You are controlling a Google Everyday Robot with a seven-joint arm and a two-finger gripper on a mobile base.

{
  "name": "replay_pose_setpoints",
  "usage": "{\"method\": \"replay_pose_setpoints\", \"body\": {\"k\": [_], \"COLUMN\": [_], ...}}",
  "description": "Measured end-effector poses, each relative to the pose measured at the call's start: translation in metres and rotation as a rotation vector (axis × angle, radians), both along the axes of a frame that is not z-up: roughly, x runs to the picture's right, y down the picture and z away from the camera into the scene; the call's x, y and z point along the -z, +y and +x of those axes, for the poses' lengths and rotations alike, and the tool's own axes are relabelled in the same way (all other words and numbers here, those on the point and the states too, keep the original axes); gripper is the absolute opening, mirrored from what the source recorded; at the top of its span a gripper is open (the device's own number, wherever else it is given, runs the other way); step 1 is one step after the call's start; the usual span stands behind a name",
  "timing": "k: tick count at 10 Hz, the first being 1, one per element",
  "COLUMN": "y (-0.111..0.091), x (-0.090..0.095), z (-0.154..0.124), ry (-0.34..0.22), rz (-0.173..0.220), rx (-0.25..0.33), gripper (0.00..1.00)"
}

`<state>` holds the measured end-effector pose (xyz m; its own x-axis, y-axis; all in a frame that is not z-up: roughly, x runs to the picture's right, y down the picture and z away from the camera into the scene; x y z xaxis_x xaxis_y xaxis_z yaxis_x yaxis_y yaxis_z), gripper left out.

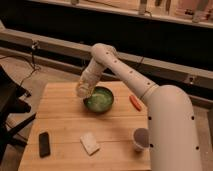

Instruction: Place the bottle in the ceramic bowl

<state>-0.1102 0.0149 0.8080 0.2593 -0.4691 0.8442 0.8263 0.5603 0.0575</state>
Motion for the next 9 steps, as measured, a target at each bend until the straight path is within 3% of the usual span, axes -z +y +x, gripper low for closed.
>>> {"method": "replay_pose_setpoints", "body": {"k": [9], "y": [0.000], "x": [-0.002], "z": [0.018], "ry": [0.002], "rz": [-0.003], "rx": [-0.043], "gripper": [0.01]}}
